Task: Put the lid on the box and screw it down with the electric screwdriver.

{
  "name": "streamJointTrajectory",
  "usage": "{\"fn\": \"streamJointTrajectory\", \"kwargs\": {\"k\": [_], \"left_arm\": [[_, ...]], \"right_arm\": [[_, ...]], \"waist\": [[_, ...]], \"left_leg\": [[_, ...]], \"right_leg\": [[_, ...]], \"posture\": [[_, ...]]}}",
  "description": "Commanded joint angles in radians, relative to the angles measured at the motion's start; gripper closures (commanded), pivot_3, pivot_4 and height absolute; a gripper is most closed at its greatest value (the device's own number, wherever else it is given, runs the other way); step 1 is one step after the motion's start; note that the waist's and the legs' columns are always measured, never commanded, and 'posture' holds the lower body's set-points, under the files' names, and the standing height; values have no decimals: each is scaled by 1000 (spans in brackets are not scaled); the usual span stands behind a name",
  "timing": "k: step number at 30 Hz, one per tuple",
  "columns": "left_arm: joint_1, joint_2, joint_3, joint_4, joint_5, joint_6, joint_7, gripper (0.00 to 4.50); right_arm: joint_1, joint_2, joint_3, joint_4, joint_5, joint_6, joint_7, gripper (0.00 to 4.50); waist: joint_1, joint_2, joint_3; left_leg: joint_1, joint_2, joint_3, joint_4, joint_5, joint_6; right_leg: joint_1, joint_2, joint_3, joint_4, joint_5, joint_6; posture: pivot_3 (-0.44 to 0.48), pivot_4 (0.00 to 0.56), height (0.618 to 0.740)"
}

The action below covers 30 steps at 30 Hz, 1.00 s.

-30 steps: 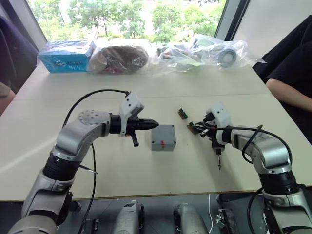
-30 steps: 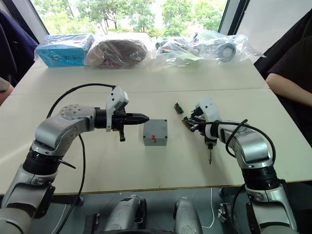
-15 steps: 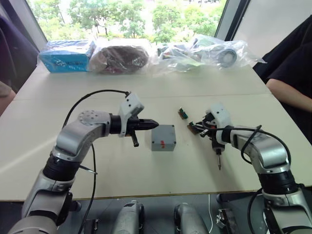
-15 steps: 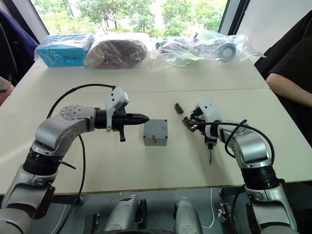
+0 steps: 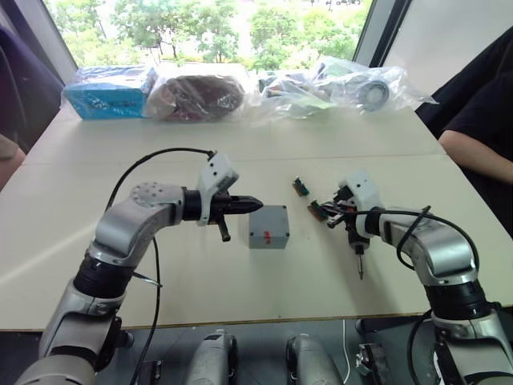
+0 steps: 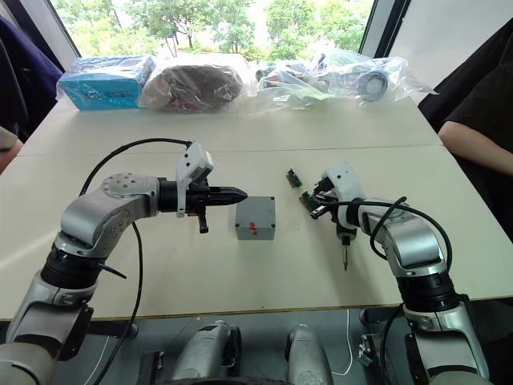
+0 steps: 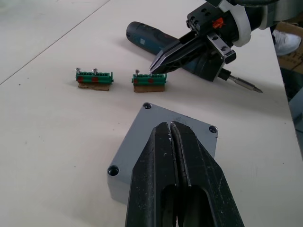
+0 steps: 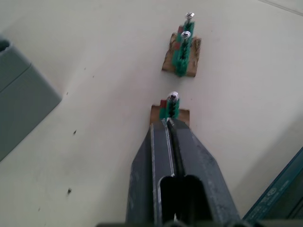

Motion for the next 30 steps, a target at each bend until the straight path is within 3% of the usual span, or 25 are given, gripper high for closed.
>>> {"fn": "streamJointTrajectory", "kwargs": {"k": [1,23,26,28,30], "left_arm": [[0,0,18,-25,-11,-11,0,4500],[-5,1,15,-9,-6,-18,-9,4500],[-2,3,13,-14,-7,-14,-9,4500],[0,3,13,-18,-9,-11,-9,4500],[3,2,13,-22,-11,-9,-7,4500]], "right_arm": [[-13,-10,-8,-7,-2,-11,2,4484],[0,-1,-81,-131,69,44,-48,4484],[21,-19,-52,-120,63,45,-32,3765],[22,-27,-37,-107,62,42,-21,2983],[17,-31,-25,-89,57,31,-14,2983]], "waist": [[0,0,0],[1,0,0],[0,0,0],[0,0,0],[0,0,0]], "left_leg": [[0,0,0,0,0,0],[0,0,0,0,0,0],[0,0,0,0,0,0],[0,0,0,0,0,0],[0,0,0,0,0,0]], "right_leg": [[0,0,0,0,0,0],[0,0,0,0,0,0],[0,0,0,0,0,0],[0,0,0,0,0,0],[0,0,0,0,0,0]], "posture": [[0,150,740],[0,150,740],[0,150,740],[0,150,740],[0,150,740]]}}
